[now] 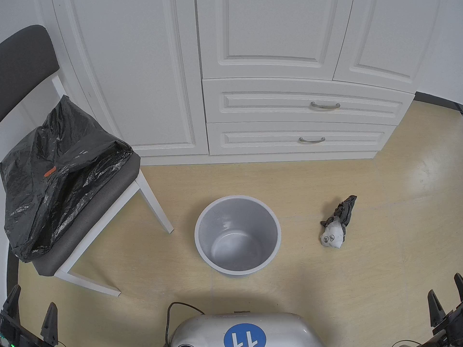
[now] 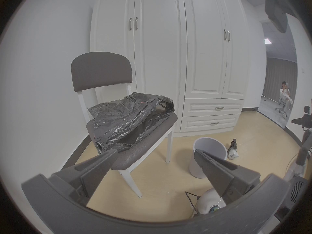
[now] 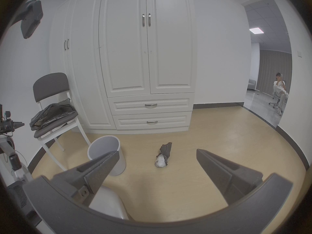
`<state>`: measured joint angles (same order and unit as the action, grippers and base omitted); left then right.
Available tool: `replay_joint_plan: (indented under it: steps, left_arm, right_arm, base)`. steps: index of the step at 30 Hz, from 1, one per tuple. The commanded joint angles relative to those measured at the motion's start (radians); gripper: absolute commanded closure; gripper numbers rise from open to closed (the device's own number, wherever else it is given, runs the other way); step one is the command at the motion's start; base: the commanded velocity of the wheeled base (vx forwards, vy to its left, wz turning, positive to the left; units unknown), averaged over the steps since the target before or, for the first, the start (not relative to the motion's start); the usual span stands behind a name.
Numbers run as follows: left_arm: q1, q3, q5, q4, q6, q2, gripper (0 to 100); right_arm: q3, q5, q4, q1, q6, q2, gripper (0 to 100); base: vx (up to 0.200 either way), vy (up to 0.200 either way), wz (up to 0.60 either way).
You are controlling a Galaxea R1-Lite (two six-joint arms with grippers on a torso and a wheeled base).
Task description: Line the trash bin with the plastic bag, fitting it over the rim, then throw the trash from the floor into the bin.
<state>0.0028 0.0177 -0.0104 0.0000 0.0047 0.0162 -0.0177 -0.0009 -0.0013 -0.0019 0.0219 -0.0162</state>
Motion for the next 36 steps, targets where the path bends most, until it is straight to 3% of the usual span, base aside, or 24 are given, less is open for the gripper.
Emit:
replay_joint_plan:
  steps: [1, 36]
  left_arm:
    - [0.0, -0.018, 0.0, 0.0, 0.0, -0.016, 0]
    - [-0.001, -0.018, 0.004, 0.002, -0.002, -0.016, 0]
  right_arm:
    - [0.016, -0.001, 0.0, 0.0, 0.003, 0.016, 0]
    - [0.016, -0.007, 0.0, 0.0, 0.023, 0.016, 0]
  base:
    - [0.0, 0.0, 0.0]
    - [0.0, 0.0, 0.0]
